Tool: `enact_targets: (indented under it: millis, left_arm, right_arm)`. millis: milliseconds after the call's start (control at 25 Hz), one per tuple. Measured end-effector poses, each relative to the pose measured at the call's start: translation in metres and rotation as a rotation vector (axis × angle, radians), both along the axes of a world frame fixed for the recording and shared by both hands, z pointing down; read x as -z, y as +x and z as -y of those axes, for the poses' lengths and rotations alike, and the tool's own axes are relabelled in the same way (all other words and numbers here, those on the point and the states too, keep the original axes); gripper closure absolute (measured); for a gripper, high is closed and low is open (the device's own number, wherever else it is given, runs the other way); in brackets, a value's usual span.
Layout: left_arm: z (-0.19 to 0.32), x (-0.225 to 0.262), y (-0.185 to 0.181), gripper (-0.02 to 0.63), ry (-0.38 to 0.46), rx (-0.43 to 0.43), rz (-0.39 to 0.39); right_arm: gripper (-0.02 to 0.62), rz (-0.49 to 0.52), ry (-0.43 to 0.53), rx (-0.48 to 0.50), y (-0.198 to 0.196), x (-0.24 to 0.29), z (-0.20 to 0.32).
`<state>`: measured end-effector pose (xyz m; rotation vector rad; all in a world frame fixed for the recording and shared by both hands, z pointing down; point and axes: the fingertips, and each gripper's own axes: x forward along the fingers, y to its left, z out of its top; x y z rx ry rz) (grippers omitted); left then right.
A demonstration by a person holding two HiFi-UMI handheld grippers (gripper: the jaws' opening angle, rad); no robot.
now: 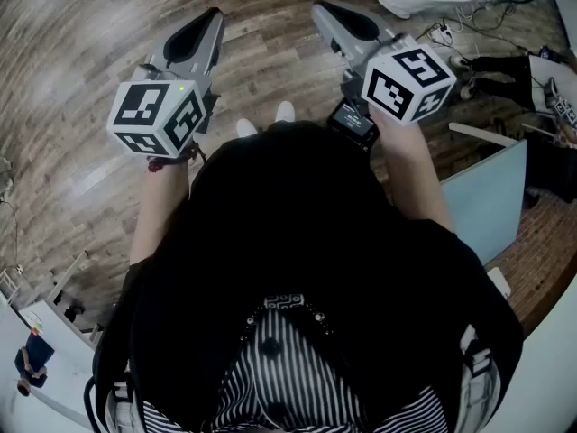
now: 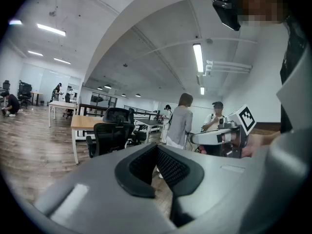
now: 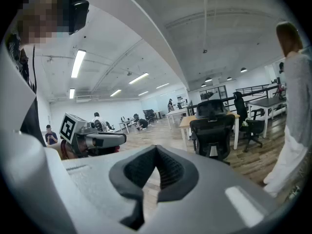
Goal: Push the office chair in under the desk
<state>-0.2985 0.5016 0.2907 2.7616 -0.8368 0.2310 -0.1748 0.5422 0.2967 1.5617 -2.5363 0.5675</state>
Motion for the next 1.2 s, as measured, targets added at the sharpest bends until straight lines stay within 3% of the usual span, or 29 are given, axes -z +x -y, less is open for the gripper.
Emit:
enact_targets:
  millis: [520, 1200]
  left_arm:
    - [-0.001, -0.005, 0.014, 0.604, -0.003, -0.01, 0.006]
    - [0.0, -0.006, 0.063, 0.604, 0.004, 0.01, 0.056]
  right_arm:
    - [0.595, 0.033, -0.028, 0.006, 0.011, -0.008, 0.003]
    - [0.595, 0.117, -0.012, 0.028, 0.067, -0.01, 0.006]
